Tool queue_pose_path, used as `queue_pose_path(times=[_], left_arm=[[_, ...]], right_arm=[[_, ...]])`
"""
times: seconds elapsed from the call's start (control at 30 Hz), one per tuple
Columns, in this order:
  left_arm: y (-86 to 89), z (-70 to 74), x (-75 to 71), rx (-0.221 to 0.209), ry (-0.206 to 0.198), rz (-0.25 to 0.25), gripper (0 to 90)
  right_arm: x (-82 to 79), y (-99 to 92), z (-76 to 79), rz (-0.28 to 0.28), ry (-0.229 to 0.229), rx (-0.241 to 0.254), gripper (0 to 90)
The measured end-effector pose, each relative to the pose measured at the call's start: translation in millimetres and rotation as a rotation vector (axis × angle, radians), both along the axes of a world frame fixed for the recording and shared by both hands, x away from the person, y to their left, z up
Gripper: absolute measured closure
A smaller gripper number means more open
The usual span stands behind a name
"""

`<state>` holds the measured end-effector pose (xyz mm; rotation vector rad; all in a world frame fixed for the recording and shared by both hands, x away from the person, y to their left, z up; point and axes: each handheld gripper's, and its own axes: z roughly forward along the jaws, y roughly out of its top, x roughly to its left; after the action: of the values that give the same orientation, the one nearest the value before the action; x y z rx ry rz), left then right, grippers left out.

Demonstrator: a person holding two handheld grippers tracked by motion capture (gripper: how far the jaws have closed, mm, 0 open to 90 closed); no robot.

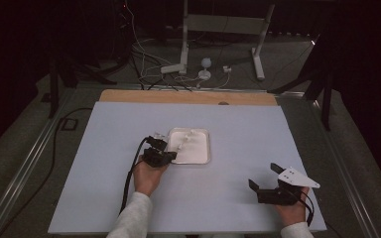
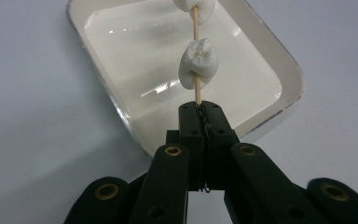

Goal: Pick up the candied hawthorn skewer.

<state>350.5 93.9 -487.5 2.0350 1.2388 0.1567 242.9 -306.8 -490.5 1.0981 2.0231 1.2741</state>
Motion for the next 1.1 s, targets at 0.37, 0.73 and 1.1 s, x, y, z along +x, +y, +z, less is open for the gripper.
queue_pose_path(times=[0.37, 0.73, 1.1], left_arm=[[35.4, 8.3, -21.0, -0.016, -0.031, 0.002, 89.7], [67.9, 12.6, -47.5, -0.053, -0.102, -0.017, 89.7], [89.6, 19.6, -64.3, -0.091, -0.215, -0.056, 89.7]], right_arm=[[0.6, -1.4, -0.7, -0.006, 0.013, 0.019, 0.0], [0.3, 2.8, -0.6, 0.001, 0.021, 0.049, 0.0], [1.7, 8.1, 3.3, 0.018, 0.027, 0.077, 0.0]])
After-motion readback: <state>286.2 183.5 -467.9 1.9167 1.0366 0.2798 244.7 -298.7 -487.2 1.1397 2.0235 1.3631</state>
